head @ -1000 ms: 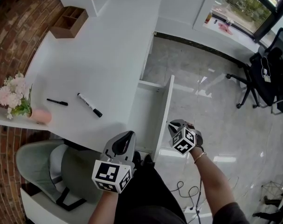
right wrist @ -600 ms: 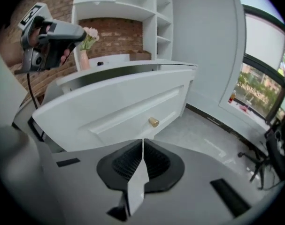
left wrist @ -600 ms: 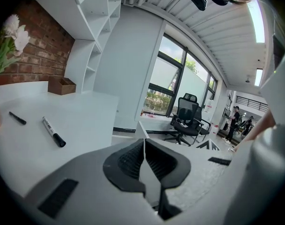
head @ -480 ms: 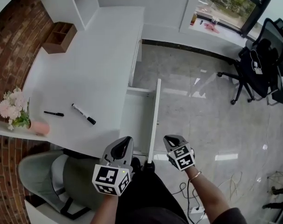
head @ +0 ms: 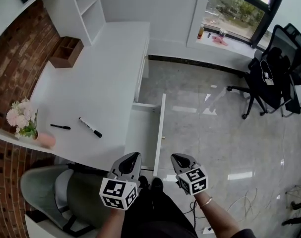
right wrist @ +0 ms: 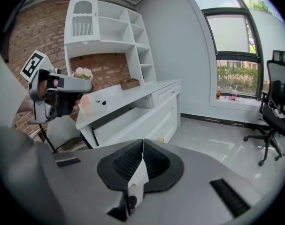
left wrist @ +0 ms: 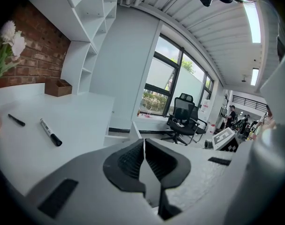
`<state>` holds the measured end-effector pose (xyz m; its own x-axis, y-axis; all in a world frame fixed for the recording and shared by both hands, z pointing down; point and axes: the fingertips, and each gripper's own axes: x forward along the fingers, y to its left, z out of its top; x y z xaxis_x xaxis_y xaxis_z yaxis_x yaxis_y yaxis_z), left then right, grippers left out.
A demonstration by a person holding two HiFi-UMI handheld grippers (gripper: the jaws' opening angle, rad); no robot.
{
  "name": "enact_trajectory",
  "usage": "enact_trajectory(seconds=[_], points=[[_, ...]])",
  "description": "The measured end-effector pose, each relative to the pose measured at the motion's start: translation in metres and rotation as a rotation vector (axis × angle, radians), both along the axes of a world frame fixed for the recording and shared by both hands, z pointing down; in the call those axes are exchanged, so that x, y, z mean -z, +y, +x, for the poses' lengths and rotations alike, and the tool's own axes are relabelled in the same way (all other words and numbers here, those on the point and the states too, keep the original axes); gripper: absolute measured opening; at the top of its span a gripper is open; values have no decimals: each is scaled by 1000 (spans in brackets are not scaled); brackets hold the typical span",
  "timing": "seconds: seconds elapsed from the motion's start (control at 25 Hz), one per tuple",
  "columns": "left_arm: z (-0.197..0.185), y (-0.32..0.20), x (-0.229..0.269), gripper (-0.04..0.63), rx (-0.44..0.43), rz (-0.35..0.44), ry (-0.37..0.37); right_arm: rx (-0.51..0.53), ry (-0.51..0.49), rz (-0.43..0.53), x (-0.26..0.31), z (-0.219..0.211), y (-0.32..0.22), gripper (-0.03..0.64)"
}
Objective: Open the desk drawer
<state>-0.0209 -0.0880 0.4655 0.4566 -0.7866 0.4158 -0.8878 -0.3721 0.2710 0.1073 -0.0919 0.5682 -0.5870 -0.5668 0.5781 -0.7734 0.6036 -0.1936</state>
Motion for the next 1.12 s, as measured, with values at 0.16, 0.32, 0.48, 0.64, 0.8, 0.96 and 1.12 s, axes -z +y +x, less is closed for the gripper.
enact_trajectory(seconds=[0.16, 0.32, 0.48, 0.64, 0.8, 0.96, 1.12], points=[[2, 6, 4, 18, -3, 4, -4, -3, -71, 36, 31, -9, 6, 8], [2, 11, 10, 18, -1, 14, -7, -16, -141, 76, 63, -18, 8, 8], [0, 14, 18, 18, -3, 27, -20, -26, -180, 121, 89, -25, 11, 6], [-3, 16, 28, 18, 0, 52, -22, -48, -228, 163, 115, -27, 12, 5], [-5, 18, 40, 18, 3, 76, -28, -82, -256, 206, 137, -23, 11, 5], [-9, 23, 50, 18, 11, 97, -32, -101, -277, 230, 154, -19, 12, 5], [-13, 26, 57, 18, 20, 110, -31, -106, -283, 261, 167, -17, 12, 4]])
